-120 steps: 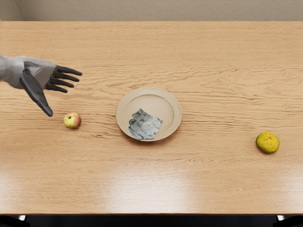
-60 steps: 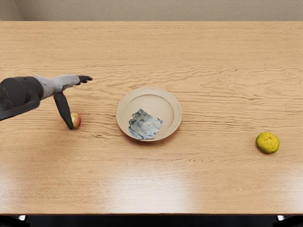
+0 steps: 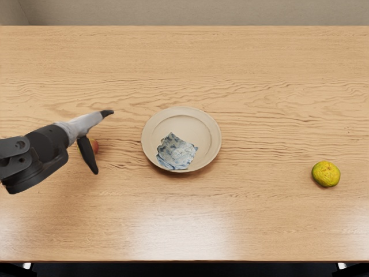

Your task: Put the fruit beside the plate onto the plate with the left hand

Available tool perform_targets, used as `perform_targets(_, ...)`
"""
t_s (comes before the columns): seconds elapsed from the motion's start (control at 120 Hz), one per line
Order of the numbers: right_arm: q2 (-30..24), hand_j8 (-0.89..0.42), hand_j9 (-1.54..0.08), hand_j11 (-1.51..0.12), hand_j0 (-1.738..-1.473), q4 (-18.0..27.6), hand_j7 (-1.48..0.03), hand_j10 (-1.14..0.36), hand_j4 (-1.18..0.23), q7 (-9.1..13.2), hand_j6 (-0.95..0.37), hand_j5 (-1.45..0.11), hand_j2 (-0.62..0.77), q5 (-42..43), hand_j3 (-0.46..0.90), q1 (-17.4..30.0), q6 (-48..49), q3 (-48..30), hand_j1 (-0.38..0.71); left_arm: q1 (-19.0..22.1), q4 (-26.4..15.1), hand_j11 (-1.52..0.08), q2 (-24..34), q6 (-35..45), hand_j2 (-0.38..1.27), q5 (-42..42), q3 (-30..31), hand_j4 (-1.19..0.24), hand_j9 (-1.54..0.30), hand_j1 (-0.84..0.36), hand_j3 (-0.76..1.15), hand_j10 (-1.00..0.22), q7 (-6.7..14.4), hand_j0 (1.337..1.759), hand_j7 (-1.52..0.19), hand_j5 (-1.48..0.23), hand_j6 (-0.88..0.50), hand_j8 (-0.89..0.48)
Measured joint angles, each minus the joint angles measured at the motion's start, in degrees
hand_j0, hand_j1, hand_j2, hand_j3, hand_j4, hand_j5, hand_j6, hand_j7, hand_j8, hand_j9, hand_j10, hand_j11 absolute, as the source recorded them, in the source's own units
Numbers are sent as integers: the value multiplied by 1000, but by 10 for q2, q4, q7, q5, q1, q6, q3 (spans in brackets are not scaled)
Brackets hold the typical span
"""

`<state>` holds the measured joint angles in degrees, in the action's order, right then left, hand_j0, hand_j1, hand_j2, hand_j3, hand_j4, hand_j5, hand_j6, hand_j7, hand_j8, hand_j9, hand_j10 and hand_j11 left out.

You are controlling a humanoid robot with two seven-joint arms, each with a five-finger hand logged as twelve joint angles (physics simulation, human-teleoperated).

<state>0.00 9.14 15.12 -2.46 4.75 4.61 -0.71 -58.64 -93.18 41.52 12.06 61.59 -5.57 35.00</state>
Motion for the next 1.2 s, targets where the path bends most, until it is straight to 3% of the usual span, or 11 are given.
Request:
perform_targets(0.217,0,0,0,0,-1658,0,0,0,0,0,0,0,0,0,0,0,0,0,-349,16,24,-49,1,25,10,7,7,-42,-49,306,0,-42,0,1658,-50,-50,-44,-43)
perform_targets(0.433,0,0,0,0,-1658,0,0,0,0,0,0,0,0,0,0,-2,0,0,-349,25,35,-167,-1,37,29,8,8,-133,-168,197,0,-133,0,1658,-168,-168,-135,-134)
perform_targets(1.2,0,0,0,0,-1658,0,0,0,0,0,0,0,0,0,0,-5,0,0,-349,36,38,-385,0,81,63,24,19,-301,-386,-4,0,-300,0,1658,-386,-386,-302,-302)
